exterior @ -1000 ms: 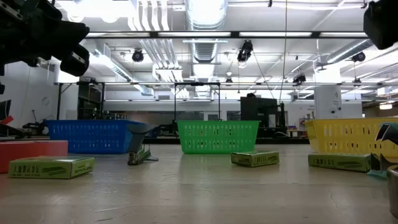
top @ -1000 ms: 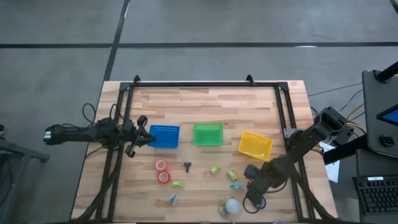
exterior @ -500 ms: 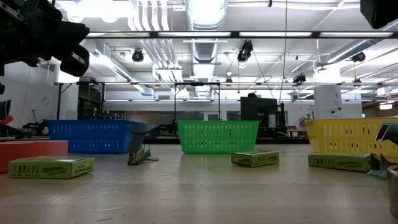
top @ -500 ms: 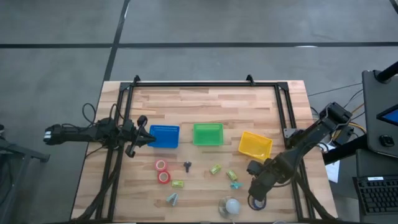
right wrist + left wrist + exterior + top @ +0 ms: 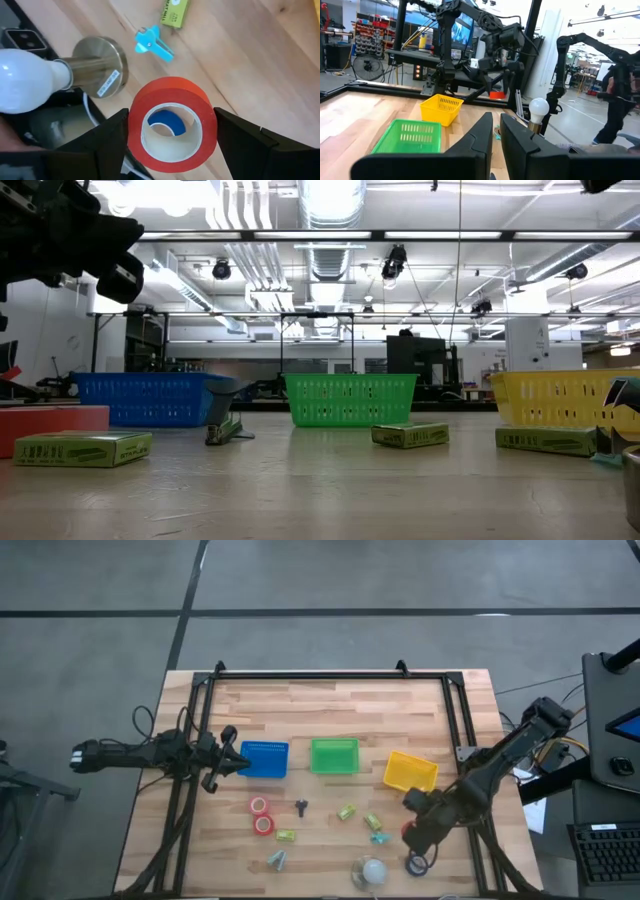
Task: Pick and place Stapler, Stapler remover, tape
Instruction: Put the right orange tape into the yellow bin
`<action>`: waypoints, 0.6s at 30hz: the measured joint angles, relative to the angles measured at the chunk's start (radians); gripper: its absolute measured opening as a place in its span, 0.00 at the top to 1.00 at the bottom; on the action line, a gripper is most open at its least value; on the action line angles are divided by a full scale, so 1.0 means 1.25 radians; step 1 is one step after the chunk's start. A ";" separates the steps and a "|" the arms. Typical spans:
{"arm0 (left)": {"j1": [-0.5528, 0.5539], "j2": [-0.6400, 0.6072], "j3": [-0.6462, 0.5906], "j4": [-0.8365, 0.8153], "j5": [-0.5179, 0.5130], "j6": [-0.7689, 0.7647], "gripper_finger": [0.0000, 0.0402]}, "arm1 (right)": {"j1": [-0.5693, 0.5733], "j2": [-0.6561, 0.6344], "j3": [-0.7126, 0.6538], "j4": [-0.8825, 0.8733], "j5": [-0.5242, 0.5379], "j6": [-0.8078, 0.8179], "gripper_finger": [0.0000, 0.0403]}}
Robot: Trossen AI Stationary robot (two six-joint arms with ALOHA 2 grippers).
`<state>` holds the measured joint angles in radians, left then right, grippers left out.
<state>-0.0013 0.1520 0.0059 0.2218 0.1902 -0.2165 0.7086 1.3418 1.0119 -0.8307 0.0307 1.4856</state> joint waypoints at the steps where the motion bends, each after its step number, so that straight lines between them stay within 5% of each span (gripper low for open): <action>1: 0.000 0.000 0.000 0.000 0.000 0.000 0.90 | 0.000 -0.006 0.000 0.000 0.002 0.000 0.35; 18: 0.000 0.000 0.000 0.002 0.000 0.000 0.90 | -0.014 -0.074 0.000 -0.003 0.159 -0.196 0.34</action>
<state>-0.0013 0.1520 0.0059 0.2241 0.1902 -0.2166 0.6906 1.2491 1.0118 -0.8341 0.2295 1.2400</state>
